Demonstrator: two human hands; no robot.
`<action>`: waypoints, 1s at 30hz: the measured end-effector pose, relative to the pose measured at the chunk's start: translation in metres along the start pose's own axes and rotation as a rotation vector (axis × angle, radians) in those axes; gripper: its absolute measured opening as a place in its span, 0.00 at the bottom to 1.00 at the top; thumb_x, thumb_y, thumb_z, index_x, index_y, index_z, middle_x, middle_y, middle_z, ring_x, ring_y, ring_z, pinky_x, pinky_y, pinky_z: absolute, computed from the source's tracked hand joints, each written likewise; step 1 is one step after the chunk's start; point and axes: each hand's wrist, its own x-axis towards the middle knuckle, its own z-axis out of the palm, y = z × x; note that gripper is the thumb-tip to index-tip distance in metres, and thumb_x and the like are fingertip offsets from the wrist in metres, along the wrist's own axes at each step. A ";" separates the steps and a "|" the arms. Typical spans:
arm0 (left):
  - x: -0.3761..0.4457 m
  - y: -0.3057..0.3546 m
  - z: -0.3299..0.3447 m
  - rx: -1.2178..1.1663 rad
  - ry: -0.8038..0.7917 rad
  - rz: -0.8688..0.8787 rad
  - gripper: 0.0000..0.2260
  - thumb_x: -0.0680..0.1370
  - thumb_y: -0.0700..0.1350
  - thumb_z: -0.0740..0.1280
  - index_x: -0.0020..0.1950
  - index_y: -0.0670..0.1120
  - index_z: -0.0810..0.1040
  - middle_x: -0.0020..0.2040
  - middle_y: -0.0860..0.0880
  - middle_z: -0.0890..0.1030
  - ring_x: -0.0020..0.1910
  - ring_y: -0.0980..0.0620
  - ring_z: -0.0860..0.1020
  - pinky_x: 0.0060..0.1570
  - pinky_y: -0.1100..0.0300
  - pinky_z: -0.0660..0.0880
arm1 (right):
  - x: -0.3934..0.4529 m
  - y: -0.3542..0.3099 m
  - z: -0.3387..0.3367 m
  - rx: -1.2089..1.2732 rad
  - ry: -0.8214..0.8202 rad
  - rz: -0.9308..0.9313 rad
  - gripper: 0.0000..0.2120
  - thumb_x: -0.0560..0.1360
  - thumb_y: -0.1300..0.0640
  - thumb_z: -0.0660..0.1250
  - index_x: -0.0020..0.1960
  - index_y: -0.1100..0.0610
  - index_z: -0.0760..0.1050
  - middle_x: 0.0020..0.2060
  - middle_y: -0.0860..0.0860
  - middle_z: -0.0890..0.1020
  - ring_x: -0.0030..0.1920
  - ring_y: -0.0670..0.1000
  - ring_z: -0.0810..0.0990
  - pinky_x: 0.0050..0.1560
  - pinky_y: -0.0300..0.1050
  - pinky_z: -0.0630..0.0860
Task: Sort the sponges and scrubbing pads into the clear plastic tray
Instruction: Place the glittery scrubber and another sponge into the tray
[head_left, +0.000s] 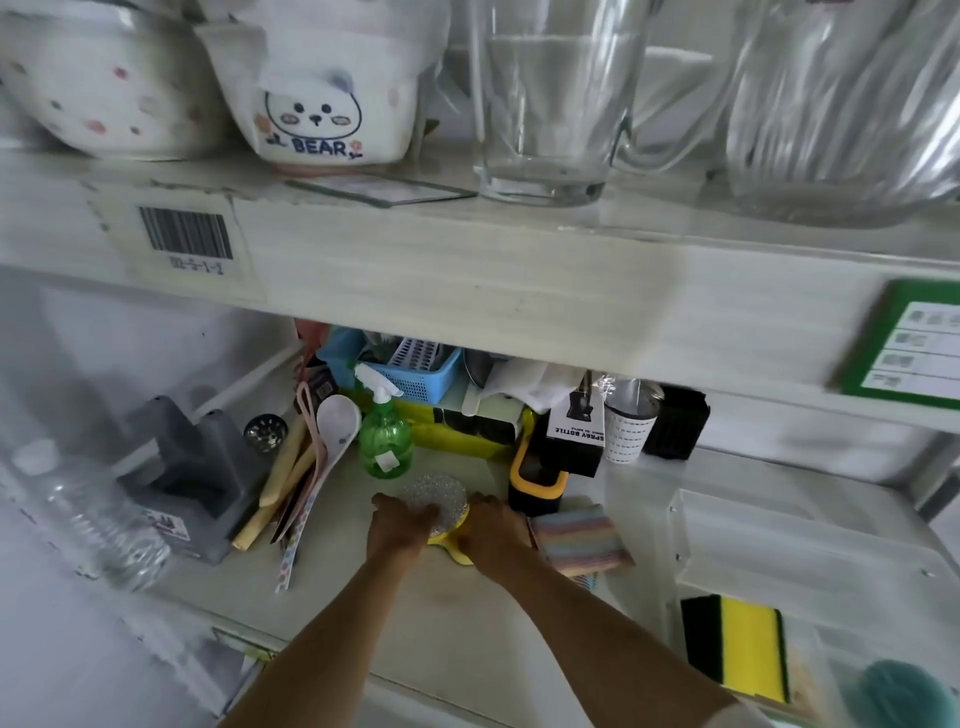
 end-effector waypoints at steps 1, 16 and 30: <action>0.000 -0.001 -0.001 -0.011 0.008 0.003 0.34 0.72 0.50 0.72 0.67 0.33 0.60 0.68 0.35 0.73 0.66 0.37 0.73 0.61 0.50 0.72 | -0.001 -0.003 0.000 -0.016 -0.006 0.005 0.15 0.76 0.58 0.63 0.62 0.58 0.71 0.60 0.58 0.78 0.61 0.60 0.76 0.57 0.50 0.72; -0.043 0.015 0.000 -0.327 0.162 0.220 0.28 0.70 0.48 0.71 0.66 0.38 0.70 0.61 0.37 0.76 0.60 0.38 0.75 0.59 0.47 0.75 | -0.028 0.003 -0.013 0.441 -0.061 0.291 0.31 0.71 0.44 0.67 0.67 0.60 0.66 0.64 0.58 0.74 0.67 0.58 0.70 0.64 0.50 0.69; -0.148 0.100 0.055 -0.624 0.062 0.499 0.26 0.70 0.49 0.59 0.64 0.36 0.69 0.61 0.35 0.75 0.59 0.39 0.75 0.59 0.46 0.73 | -0.111 0.090 -0.078 0.714 0.474 0.437 0.16 0.72 0.49 0.66 0.54 0.56 0.67 0.52 0.58 0.82 0.54 0.61 0.80 0.43 0.49 0.71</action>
